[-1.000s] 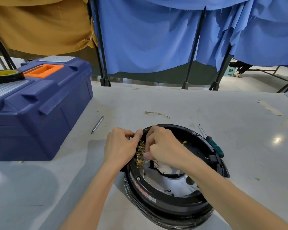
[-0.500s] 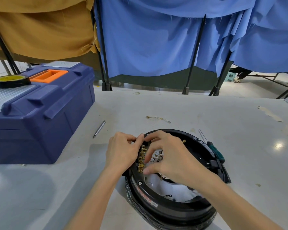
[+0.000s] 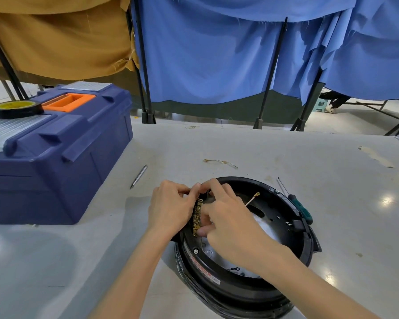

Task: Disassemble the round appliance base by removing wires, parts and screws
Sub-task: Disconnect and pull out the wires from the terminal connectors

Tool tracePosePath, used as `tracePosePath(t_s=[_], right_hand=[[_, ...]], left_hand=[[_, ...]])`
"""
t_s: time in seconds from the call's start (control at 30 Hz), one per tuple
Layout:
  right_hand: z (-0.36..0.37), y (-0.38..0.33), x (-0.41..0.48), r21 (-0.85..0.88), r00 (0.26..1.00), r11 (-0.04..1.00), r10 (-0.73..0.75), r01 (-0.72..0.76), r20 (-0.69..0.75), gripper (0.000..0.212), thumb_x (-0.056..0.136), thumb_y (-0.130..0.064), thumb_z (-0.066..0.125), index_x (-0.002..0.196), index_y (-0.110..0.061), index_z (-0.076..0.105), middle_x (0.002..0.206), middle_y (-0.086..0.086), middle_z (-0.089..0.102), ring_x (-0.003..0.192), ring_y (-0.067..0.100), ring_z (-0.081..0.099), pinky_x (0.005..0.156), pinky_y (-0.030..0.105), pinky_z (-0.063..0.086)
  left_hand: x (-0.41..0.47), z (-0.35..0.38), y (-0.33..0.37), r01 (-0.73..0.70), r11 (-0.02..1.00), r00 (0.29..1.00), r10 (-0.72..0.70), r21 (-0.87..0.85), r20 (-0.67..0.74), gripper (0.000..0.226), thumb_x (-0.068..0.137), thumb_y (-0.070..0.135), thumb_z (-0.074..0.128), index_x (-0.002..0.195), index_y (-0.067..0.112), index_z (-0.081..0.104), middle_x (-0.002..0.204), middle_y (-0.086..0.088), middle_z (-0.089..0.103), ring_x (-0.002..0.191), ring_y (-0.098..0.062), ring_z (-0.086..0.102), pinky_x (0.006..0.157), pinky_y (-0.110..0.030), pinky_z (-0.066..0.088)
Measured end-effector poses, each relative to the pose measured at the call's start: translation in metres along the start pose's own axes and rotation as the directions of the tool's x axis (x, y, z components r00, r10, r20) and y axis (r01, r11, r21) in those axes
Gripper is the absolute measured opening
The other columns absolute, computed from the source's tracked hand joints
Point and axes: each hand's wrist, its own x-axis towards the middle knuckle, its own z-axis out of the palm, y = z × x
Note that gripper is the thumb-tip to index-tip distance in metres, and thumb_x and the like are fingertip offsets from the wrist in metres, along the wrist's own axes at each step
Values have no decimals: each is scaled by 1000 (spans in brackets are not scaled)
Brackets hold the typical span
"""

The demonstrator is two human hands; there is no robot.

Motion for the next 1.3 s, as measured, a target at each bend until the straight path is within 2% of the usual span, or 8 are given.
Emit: tracePosePath(t_s=[0.1, 0.17, 0.4, 0.63, 0.9, 1.03, 1.23, 1.3], right_hand=[[-1, 0, 0, 34, 1000, 999, -13, 13, 7, 25, 81, -16, 66, 67, -21, 46, 129, -3, 33, 110, 21, 34, 87, 38, 40], [-3, 0, 1, 108, 1000, 994, -3, 1, 17, 30, 79, -11, 68, 62, -21, 46, 127, -2, 34, 109, 21, 35, 89, 39, 42], [-2, 1, 4, 225, 999, 974, 17, -24, 31, 31, 73, 2, 67, 54, -15, 49, 122, 0, 37, 110, 24, 38, 90, 33, 42], [0, 3, 4, 236, 998, 971, 35, -45, 43, 28, 69, 6, 67, 52, -10, 50, 120, -1, 39, 107, 22, 36, 89, 30, 41], [-8, 14, 0, 401, 992, 911, 120, -101, -24, 43, 74, 3, 73, 51, -24, 48, 100, -11, 42, 104, 15, 42, 82, 20, 36], [-16, 18, -1, 628, 973, 771, 211, -106, -95, 31, 78, 2, 72, 59, -17, 58, 95, -8, 57, 87, 9, 59, 76, 13, 44], [-37, 39, 4, 944, 899, 327, 424, -38, -111, 30, 86, 2, 64, 62, -14, 71, 81, 13, 73, 76, 21, 71, 66, 25, 58], [-41, 47, 6, 969, 892, 246, 437, 3, -114, 25, 86, -1, 64, 65, -12, 73, 85, 14, 74, 86, 27, 71, 77, 34, 59]], left_hand=[[2, 1, -4, 35, 999, 999, -35, 20, -7, 50, 87, 46, 67, 45, 20, 56, 34, 7, 41, 54, -26, 33, 47, -28, 22], [1, 1, -4, 44, 998, 999, -44, 35, 1, 56, 87, 46, 67, 36, 27, 54, 35, 6, 42, 50, -25, 32, 46, -28, 23], [0, -1, 1, 5, 1000, 1000, -5, 28, 5, 27, 88, 47, 64, 64, 50, 53, 33, 7, 40, 36, -15, 30, 45, -25, 19], [1, 1, -4, 50, 998, 999, -50, 28, 21, 53, 88, 46, 64, 38, 31, 56, 34, 3, 37, 43, -20, 33, 46, -26, 21], [1, 0, -3, 42, 999, 999, -42, 12, 0, 44, 86, 42, 65, 55, 12, 69, 35, -1, 28, 44, -20, 30, 49, -30, 30], [0, -1, -2, 56, 998, 998, -56, 22, 6, 39, 85, 46, 65, 55, 21, 71, 34, 1, 32, 40, -14, 32, 45, -28, 26], [0, -2, 0, 119, 992, 993, -120, 28, 13, 37, 83, 51, 64, 51, 32, 65, 34, 5, 39, 44, -14, 41, 47, -26, 29], [0, -4, 2, 92, 996, 996, -92, -1, -9, 30, 83, 53, 65, 59, 34, 69, 34, 7, 39, 42, -10, 38, 48, -25, 29]])
